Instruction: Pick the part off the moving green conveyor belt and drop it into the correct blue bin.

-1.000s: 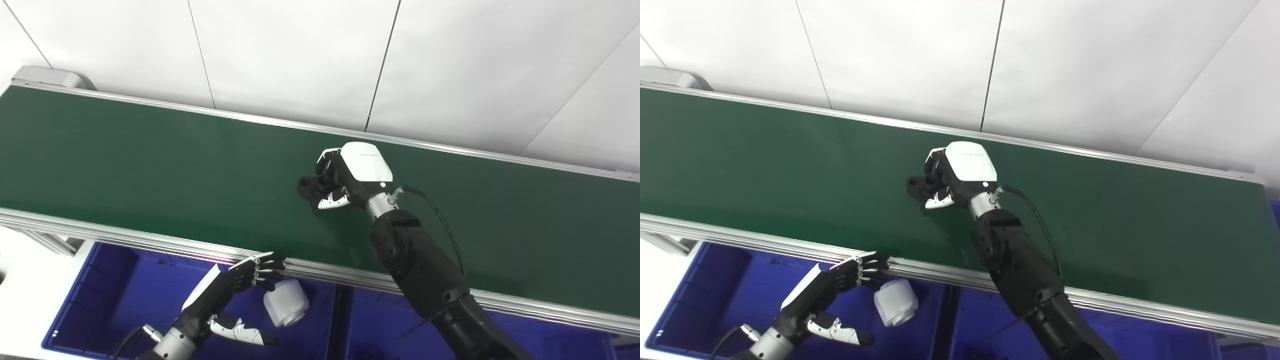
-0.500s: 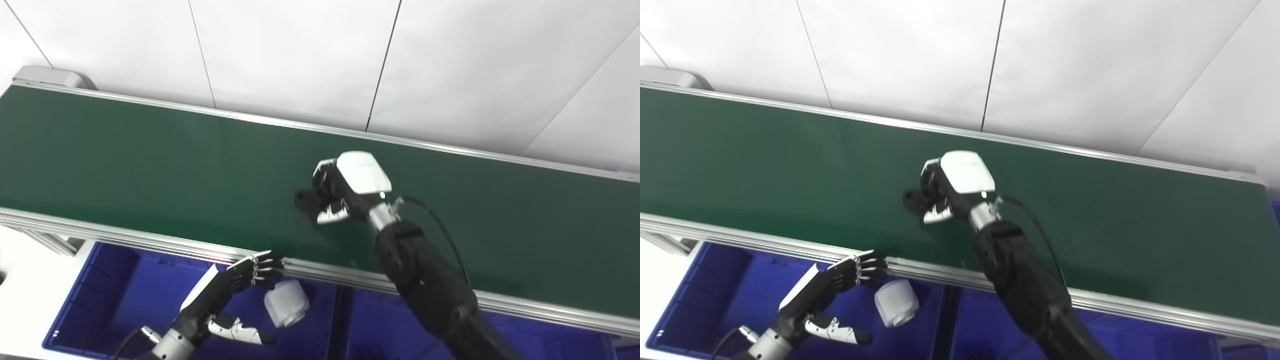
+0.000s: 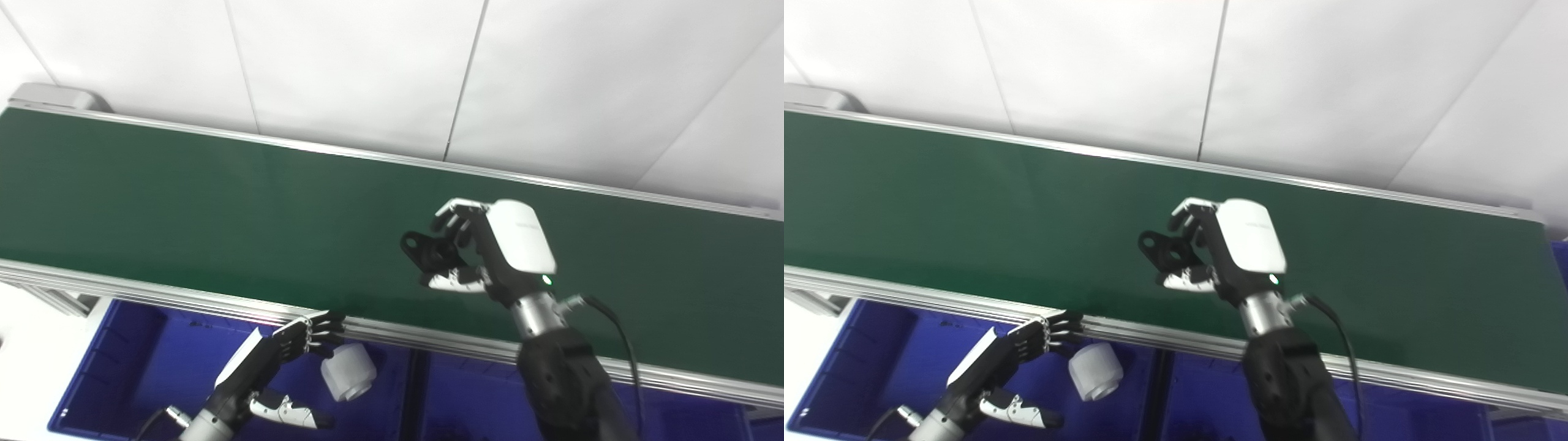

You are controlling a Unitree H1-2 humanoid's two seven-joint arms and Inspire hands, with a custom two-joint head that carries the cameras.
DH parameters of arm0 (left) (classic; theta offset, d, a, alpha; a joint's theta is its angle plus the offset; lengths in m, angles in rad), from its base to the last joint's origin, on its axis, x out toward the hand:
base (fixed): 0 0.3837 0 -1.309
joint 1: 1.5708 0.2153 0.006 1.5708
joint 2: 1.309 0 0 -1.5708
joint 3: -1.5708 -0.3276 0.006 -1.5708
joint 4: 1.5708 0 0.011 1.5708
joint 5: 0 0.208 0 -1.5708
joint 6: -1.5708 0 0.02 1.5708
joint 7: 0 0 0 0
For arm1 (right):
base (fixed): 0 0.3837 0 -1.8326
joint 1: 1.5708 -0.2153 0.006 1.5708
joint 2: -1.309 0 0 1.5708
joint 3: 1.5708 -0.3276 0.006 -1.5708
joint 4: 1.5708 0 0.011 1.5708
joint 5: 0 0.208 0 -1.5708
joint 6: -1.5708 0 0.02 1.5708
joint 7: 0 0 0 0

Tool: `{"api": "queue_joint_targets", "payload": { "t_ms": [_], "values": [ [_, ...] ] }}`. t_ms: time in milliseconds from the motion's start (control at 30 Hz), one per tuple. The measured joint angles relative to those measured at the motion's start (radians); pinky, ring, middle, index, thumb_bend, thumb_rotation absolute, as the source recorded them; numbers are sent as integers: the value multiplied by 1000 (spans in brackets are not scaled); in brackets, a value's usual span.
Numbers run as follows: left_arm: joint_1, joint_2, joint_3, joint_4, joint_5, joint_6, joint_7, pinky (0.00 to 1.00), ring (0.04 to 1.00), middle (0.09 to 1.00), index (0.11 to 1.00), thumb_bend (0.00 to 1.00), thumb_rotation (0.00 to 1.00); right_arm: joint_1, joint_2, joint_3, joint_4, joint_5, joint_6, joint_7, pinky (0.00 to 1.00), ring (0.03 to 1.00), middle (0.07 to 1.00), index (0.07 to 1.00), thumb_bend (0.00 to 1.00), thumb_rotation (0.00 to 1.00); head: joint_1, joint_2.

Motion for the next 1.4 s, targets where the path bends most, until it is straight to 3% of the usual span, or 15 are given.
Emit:
{"api": "queue_joint_targets", "payload": {
  "t_ms": [200, 233, 300, 367, 433, 600, 700, 1000, 1267, 1400],
  "values": [
    [9, 2, 4, -14, -1, 0, -7, 665, 744, 801, 820, 894, 269, 148, -19, -21, -65, 24, -19, -7, 213, 446, 513, 466, 518, 0, -9, 34],
    [11, 3, 4, -24, -1, 0, -7, 662, 741, 798, 821, 895, 277, 169, -22, -23, -74, 26, -22, -12, 197, 445, 517, 462, 517, 0, -27, 69],
    [13, 5, 7, -44, -3, -1, -7, 667, 741, 797, 824, 888, 276, 223, -25, -28, -100, 30, -29, -28, 187, 444, 523, 457, 516, 0, -34, 77],
    [15, 10, 8, -56, -20, -1, -11, 671, 748, 799, 825, 886, 269, 274, -29, -28, -119, 36, -45, -37, 223, 445, 524, 457, 516, 0, -63, 115],
    [14, 22, 9, -67, -40, -1, -23, 671, 750, 798, 822, 890, 269, 348, -36, -28, -123, 40, -53, -41, 247, 447, 523, 458, 516, 0, -77, 130],
    [13, 38, 18, -75, -67, -1, -32, 669, 745, 795, 818, 890, 251, 440, -60, -46, -135, 60, -54, -45, 383, 417, 541, 479, 512, 0, -104, 152],
    [11, 39, 18, -84, -73, 1, -34, 663, 741, 792, 812, 892, 242, 465, -69, -62, -135, 60, -72, -65, 330, 450, 518, 472, 516, 0, -123, 163],
    [11, 50, 21, -101, -88, 15, -39, 656, 732, 783, 809, 901, 255, 506, -93, -93, -23, 54, -170, -179, 369, 404, 526, 505, 511, 0, -133, 176],
    [9, 50, 25, -106, -88, 20, -39, 655, 732, 787, 809, 901, 258, 494, -95, -103, 76, -13, -184, -245, 453, 460, 529, 459, 514, 0, -126, 184],
    [9, 50, 26, -106, -88, 20, -39, 652, 733, 787, 809, 899, 249, 494, -104, -113, 102, -14, -186, -254, 380, 446, 540, 462, 513, 0, -127, 186]
  ]
}}
